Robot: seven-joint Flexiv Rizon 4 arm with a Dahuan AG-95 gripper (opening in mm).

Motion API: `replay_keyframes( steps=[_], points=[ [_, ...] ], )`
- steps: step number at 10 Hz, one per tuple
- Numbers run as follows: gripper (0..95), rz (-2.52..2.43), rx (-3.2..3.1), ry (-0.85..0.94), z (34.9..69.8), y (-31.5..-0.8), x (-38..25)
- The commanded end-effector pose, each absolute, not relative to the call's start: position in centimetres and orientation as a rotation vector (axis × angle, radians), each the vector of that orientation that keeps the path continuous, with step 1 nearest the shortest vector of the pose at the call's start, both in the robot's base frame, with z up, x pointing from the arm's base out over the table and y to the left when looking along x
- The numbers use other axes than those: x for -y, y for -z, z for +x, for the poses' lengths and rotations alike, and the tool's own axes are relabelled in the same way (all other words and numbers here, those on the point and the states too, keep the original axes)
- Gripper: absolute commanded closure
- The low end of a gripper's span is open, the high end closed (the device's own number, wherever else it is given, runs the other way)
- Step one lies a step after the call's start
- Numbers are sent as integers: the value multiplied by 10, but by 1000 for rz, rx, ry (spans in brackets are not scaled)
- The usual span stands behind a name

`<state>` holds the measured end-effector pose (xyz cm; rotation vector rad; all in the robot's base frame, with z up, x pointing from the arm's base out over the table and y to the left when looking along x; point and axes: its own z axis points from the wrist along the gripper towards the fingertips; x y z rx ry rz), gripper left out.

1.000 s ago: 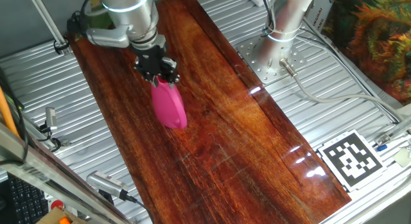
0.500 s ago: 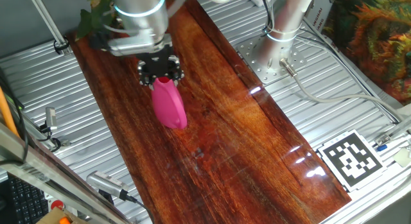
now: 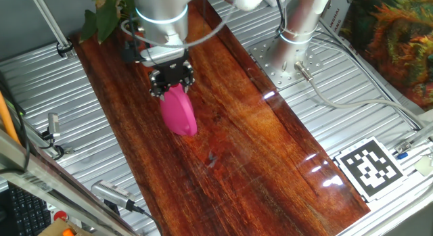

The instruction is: Water the plant

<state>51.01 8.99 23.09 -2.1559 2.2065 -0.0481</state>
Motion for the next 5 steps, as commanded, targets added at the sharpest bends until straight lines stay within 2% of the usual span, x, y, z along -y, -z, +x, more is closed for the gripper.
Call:
replay_keyframes(
  steps=[1, 5],
  points=[
    [190, -2124, -2236, 41, 510, -229, -90],
    [190, -2145, -2173, 95, 510, -228, -90]
  ],
)
